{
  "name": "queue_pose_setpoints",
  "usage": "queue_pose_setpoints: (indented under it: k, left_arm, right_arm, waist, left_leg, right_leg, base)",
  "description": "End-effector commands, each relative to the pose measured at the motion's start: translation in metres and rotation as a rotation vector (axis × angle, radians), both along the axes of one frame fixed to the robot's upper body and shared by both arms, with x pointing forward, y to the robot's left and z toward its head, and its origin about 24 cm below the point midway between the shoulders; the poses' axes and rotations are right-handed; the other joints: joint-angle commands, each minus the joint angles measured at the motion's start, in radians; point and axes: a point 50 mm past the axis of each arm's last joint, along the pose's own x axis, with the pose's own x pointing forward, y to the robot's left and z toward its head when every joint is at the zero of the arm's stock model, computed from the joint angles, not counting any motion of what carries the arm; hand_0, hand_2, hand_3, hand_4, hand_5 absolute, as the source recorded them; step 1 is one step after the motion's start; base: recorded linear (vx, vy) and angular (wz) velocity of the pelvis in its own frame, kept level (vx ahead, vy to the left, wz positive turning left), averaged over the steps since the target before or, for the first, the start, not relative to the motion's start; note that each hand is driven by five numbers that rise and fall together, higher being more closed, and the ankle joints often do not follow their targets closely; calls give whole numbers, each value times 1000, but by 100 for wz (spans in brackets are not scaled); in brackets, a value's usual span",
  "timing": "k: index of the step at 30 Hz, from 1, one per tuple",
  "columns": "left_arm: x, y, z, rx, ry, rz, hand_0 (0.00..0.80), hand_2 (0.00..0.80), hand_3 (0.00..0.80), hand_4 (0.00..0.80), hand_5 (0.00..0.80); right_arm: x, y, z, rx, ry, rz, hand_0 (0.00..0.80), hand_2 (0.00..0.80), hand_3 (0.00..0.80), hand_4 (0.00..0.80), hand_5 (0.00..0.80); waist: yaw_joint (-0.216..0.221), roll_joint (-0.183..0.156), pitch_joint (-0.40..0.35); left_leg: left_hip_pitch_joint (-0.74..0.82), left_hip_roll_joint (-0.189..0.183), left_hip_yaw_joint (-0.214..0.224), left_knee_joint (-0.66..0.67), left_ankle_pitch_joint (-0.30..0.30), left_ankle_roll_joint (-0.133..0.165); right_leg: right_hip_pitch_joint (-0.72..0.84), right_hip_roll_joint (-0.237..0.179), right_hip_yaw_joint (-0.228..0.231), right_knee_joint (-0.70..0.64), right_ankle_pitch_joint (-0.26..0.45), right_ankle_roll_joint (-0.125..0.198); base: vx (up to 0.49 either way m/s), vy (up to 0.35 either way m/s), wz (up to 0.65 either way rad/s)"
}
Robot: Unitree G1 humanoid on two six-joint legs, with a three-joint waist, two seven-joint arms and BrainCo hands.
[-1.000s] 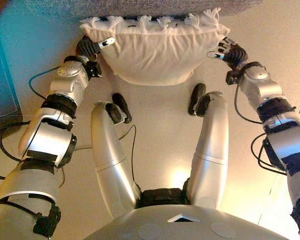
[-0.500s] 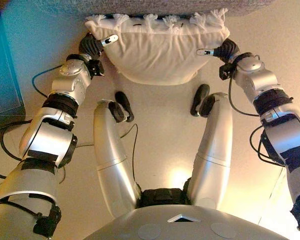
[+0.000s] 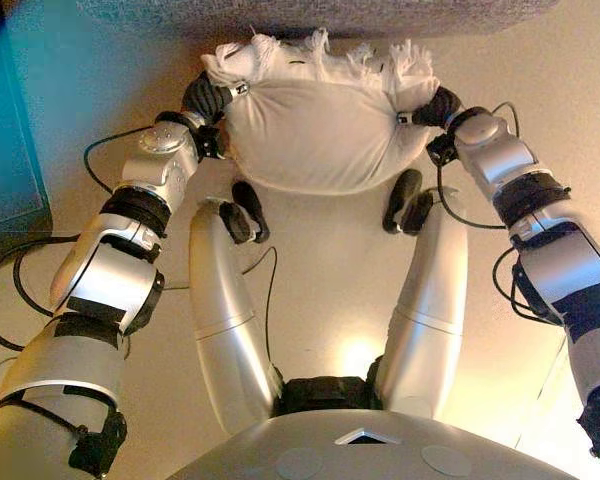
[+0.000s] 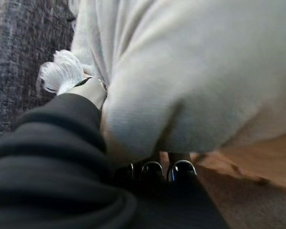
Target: Pick up the cushion and take it to the sofa
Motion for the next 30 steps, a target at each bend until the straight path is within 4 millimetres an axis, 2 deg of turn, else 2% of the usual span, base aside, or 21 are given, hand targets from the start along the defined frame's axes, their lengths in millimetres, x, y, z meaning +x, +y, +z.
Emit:
queue_pose_setpoints:
  k: [1,5,8,12,15,16,18,21,22,23,24,28,30]
  left_arm:
    - [-1,-47,52,-65,-247,-222,800,800,800,800,800]
    - [-7,-41,49,-157,-294,-184,800,800,800,800,800]
    - [-13,-42,41,-182,-331,-159,800,800,800,800,800]
    - [-22,-36,28,-196,-385,-90,800,800,800,800,800]
    - [-33,-30,19,-254,-397,-43,800,800,800,800,800]
    - [-37,-26,14,-287,-388,-23,800,800,800,800,800]
    - [-47,-23,2,-351,-378,1,800,800,800,800,800]
    - [-64,-26,-11,-346,-371,32,800,800,800,800,800]
    - [-68,-26,-14,-353,-362,31,800,800,800,800,800]
    - [-70,-26,-18,-352,-350,29,800,800,800,800,800]
    - [-73,-25,-23,-344,-336,30,800,800,800,800,800]
    - [-82,-22,-41,-370,-275,57,800,800,800,800,800]
    - [-92,-23,-52,-367,-236,61,800,800,800,800,800]
  right_arm:
    - [3,39,28,161,-147,126,800,800,800,800,800]
    - [-6,49,30,333,-248,160,800,800,800,800,800]
    - [-17,60,29,496,-329,206,800,800,800,800,800]
    - [-35,61,24,671,-422,259,800,800,800,800,800]
    - [-50,62,10,700,-440,255,800,800,800,800,800]
    - [-55,62,4,696,-435,243,800,800,800,800,800]
    - [-62,60,-7,695,-412,212,800,800,800,800,800]
    - [-71,59,-16,732,-370,217,800,800,800,800,800]
    - [-73,58,-17,748,-360,218,800,800,800,800,800]
    - [-76,57,-21,762,-353,212,800,800,800,800,800]
    - [-79,53,-25,780,-346,195,800,800,800,800,800]
    - [-95,42,-55,849,-268,132,800,800,800,800,800]
    - [-110,37,-75,868,-224,97,800,800,800,800,800]
  waist:
    - [-16,33,-4]
    - [-19,16,-4]
    - [-23,1,-4]
    - [-26,-16,-18]
    - [-23,-32,-49]
    - [-23,-41,-65]
    - [-15,-54,-104]
    - [18,-66,-152]
    - [26,-66,-170]
    - [28,-67,-189]
    - [24,-64,-207]
    - [24,-59,-269]
    - [25,-60,-312]
  left_leg:
    - [70,29,-10,-120,45,-78]
    - [159,27,-14,-245,91,-96]
    - [274,23,-5,-391,146,-109]
    - [418,11,-5,-561,218,-106]
    - [510,-28,-39,-647,244,-94]
    - [537,-45,-44,-686,281,-80]
    - [612,-73,-69,-732,280,-68]
    - [712,-128,-124,-804,272,-46]
    - [747,-129,-123,-839,277,-39]
    - [777,-123,-105,-878,288,-36]
    - [817,-109,-68,-908,295,-37]
    - [956,-116,3,-1007,311,-26]
    - [1045,-124,77,-1061,312,-19]
  right_leg:
    - [136,-13,22,-181,130,51]
    - [223,17,8,-279,156,61]
    - [344,36,-15,-416,186,66]
    - [487,57,-36,-584,223,61]
    - [584,84,-24,-693,244,51]
    - [617,86,-23,-752,285,45]
    - [697,82,-19,-837,303,47]
    - [802,85,-14,-916,308,55]
    - [832,85,-17,-936,308,59]
    - [859,79,-34,-958,311,64]
    - [897,72,-60,-978,311,69]
    - [1034,50,-138,-1069,327,87]
    - [1130,38,-206,-1133,345,90]
  base:
    - [-7,-28,6]
    - [-21,-36,4]
    - [-14,-58,-4]
    - [11,-25,-8]
    - [127,-36,-23]
    - [183,-22,-19]
    - [250,15,-19]
    - [266,78,-38]
    - [228,59,-46]
    - [215,21,-44]
    - [191,-2,-28]
    - [173,-8,1]
    - [197,-21,17]
